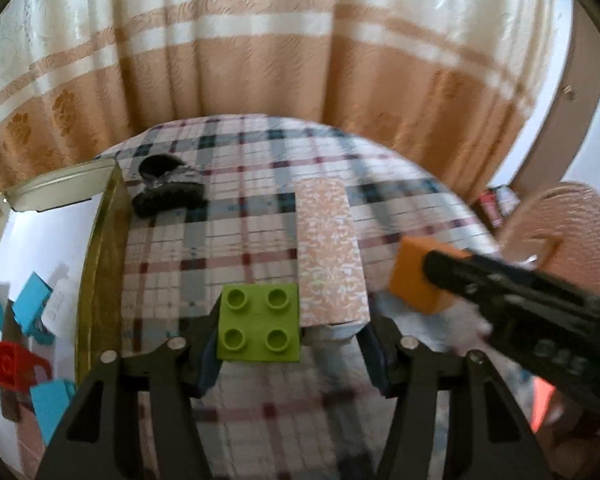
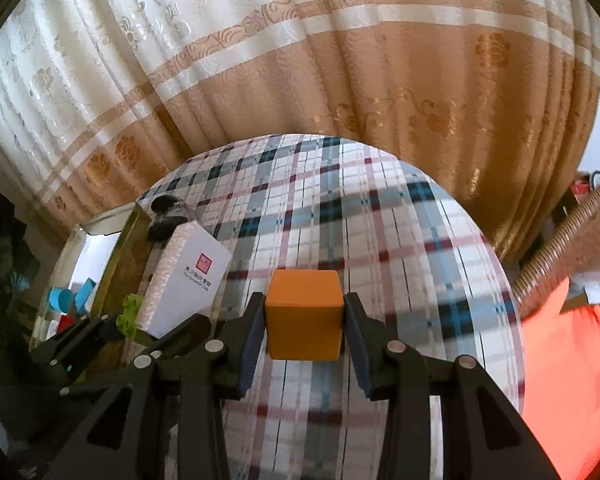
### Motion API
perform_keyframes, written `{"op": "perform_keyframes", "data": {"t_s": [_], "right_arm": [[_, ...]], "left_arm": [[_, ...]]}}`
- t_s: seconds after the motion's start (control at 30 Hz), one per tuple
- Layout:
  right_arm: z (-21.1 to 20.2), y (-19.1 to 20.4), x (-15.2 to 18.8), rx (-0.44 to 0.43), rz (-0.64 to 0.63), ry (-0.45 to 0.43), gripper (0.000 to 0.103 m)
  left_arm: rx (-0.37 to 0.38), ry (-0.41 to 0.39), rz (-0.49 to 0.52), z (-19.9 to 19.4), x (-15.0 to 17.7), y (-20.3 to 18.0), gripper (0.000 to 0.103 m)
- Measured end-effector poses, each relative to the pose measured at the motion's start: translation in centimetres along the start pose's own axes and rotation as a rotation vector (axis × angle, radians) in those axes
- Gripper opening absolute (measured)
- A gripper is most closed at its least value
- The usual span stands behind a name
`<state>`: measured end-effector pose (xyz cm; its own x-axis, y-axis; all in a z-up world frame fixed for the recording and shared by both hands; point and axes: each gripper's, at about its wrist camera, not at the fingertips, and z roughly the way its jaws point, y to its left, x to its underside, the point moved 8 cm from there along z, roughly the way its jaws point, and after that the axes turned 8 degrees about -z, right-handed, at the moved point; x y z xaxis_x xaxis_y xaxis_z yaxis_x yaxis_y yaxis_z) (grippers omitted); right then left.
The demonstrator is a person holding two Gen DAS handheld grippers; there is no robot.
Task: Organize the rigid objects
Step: 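Lift and carry the green brick and orange cube over the tray with both tools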
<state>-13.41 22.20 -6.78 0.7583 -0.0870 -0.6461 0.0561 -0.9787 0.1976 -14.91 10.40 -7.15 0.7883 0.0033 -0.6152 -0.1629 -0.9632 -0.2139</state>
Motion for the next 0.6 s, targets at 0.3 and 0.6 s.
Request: {"op": "perform_keyframes", "data": {"t_s": [0.3,0.6], "right_arm": [[-3.3,1.6,2.1,0.011,0.016,-0.044,0.042],[-4.2,2.8,4.0,0.017,0.023,-0.033,0.042]], "left_arm": [[0.132,-0.081,-0.031,-5.4,0.6,1.1,0.058],[0.082,0.094,-0.038,-2.3,5.0,1.2,0.060]]}}
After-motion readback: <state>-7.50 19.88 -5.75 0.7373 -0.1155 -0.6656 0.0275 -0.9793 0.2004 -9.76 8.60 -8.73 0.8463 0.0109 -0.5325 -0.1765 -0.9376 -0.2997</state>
